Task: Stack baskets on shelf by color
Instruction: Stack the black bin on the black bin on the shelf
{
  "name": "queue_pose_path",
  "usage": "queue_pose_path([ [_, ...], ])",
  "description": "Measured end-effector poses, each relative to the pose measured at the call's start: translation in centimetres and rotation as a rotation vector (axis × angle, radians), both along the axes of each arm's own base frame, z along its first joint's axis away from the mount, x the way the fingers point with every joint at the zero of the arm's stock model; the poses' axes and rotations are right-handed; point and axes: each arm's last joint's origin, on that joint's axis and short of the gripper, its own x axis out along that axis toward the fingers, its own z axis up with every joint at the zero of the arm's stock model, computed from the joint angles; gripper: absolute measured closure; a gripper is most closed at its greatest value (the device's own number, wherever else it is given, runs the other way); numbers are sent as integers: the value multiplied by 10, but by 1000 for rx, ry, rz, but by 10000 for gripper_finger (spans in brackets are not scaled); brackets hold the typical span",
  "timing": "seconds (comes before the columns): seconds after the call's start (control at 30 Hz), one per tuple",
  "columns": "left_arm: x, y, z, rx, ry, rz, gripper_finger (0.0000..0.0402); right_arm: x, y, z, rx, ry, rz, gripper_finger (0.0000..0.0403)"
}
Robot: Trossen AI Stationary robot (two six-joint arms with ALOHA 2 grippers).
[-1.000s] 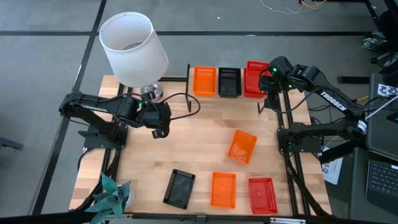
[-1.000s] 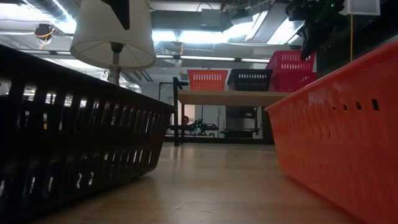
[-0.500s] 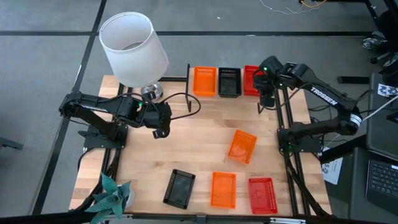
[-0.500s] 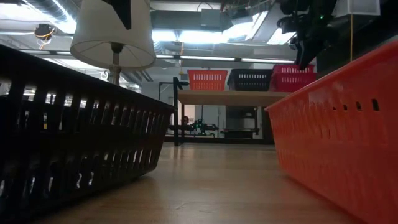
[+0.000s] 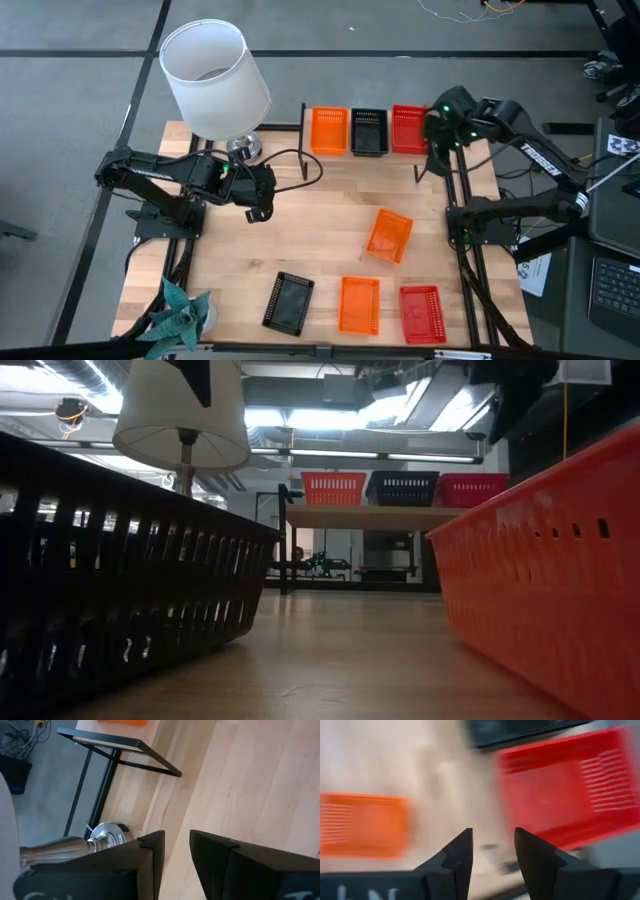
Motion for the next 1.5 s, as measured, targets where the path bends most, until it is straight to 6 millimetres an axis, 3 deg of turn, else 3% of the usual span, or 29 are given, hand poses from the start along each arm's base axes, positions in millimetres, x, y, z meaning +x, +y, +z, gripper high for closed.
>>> queue_pose_path([
  [0.17,0,0,0,-1,-2,2,318,-10,35,-2,423,-186,102,259],
  [0.27,1,0,0,-3,-10,2,318,-15,55,-9,564,-251,204,262],
  [0.4,2,-2,1,-35,-43,15,318,-21,73,-33,602,-243,152,271],
  [0.5,8,-8,2,-178,-94,-30,318,-23,81,-57,578,-226,81,277],
  [0.6,25,-30,0,-369,-166,-177,318,-23,87,-77,570,-223,-18,280],
  [0.7,46,-61,-9,-470,-206,-314,318,-21,93,-88,579,-243,-4,280],
  [0.8,61,-89,-35,-548,-91,-400,318,-18,99,-87,581,-266,58,280],
  [0.9,70,-114,-66,-636,49,-379,318,-17,104,-84,582,-275,105,280],
  [1.0,83,-139,-92,-677,66,-372,318,-16,107,-80,581,-296,142,280],
  [1.1,94,-155,-127,-685,169,-380,318,-14,109,-77,578,-319,169,280],
  [1.23,107,-157,-173,-751,335,-351,318,-13,111,-76,566,-343,209,280],
  [1.37,120,-147,-195,-690,338,-318,318,-12,113,-75,565,-346,229,280],
  [1.5,134,-123,-211,-553,334,-299,318,-12,115,-75,547,-343,228,280],
])
